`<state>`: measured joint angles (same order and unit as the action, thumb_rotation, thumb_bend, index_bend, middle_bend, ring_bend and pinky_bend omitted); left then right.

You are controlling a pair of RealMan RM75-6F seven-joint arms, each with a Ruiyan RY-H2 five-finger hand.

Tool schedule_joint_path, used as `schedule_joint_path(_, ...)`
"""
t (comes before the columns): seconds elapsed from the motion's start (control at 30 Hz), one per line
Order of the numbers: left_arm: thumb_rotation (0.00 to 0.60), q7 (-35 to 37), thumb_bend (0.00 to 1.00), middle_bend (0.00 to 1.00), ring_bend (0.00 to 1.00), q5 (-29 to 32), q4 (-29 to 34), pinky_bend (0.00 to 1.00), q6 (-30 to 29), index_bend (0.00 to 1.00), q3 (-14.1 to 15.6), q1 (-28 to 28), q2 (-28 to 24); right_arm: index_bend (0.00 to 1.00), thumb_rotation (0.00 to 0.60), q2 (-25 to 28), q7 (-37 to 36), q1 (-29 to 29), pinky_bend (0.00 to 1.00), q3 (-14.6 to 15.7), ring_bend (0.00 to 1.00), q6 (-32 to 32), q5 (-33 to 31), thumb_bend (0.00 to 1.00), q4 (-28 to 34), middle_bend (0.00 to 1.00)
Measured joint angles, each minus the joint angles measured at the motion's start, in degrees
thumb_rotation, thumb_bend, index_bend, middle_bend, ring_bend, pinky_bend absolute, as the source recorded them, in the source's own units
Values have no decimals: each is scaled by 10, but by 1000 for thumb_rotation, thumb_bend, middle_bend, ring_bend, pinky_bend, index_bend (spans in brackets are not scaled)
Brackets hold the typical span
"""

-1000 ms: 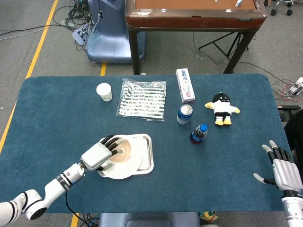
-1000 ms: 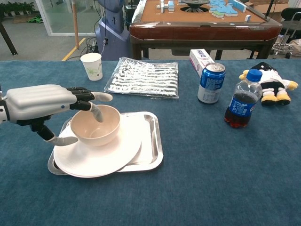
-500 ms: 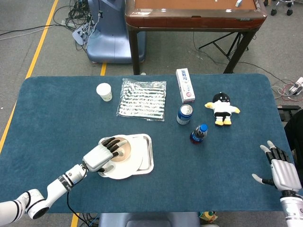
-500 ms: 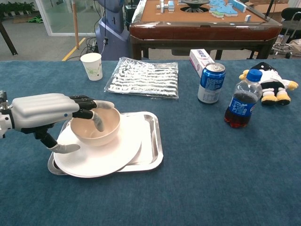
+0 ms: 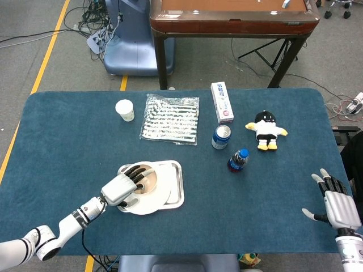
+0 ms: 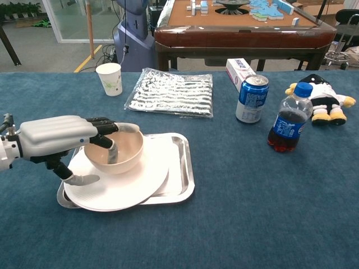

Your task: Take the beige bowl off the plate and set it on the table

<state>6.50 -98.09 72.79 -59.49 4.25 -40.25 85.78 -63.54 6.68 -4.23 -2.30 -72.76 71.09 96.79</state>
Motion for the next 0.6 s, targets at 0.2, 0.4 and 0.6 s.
schedule_joint_path(0.2, 600, 11, 319, 0, 0, -4, -23, 0, -14, 524, 1, 1, 15, 0, 600, -1, 4, -1, 0, 1, 0, 2, -1, 224, 0, 0)
schedule_joint_path(0.4, 600, 22, 319, 0, 0, -6, -44, 0, -26, 570, 2, 2, 28, 0, 600, -3, 8, 0, 0, 2, 0, -3, -1, 224, 1, 0)
schedule_joint_path(0.6, 600, 26, 319, 0, 0, -10, -47, 0, -35, 601, 5, 3, 30, 0, 600, -5, 11, 0, 0, 2, 0, -2, -3, 224, -1, 0)
